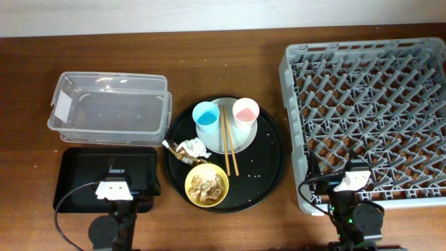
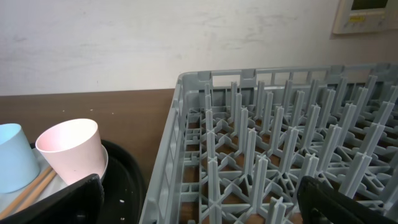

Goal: Sort waste into correct bins and load items into the dishwasher rack
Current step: 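Move the left gripper toward the white tissue on the round tray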

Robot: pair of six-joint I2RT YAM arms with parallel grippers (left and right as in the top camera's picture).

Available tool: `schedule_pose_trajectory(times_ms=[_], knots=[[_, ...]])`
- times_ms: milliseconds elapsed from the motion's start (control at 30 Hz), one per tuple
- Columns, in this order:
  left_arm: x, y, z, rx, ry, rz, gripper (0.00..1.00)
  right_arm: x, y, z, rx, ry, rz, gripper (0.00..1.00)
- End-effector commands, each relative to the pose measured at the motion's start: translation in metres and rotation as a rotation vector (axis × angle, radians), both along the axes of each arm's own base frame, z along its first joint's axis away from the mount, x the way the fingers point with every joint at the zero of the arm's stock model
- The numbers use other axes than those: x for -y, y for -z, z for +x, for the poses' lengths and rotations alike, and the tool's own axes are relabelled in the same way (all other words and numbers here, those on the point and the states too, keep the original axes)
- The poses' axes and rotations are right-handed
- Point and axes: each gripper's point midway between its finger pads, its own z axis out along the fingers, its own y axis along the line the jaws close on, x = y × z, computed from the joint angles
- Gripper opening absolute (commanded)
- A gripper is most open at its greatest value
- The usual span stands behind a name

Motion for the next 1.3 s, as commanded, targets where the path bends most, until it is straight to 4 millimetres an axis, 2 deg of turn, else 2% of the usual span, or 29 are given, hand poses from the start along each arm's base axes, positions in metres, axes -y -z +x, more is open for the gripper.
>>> schedule_pose_trajectory(times_ms=[0,1100,1167,1267], knots=[[0.000,0.003,0.000,-0.001,0.002,0.012,1.00,0.001,0.002,0.000,-0.003,0.007,0.000,0.98],[0.000,0.003,0.000,-0.001,0.002,0.012,1.00,0.001,0.002,0.000,-0.003,0.007,0.000,0.99],[0.000,-0.001,0.000,0.017,0.002,0.013,1.00,0.001,0.002,0.000,-0.003,0.007,0.000,0.98],[0.002,-0.023,0.000,0.105,0.017,0.018,1.00,0.001,0.002,0.000,-0.003,0.007,0.000,0.98]])
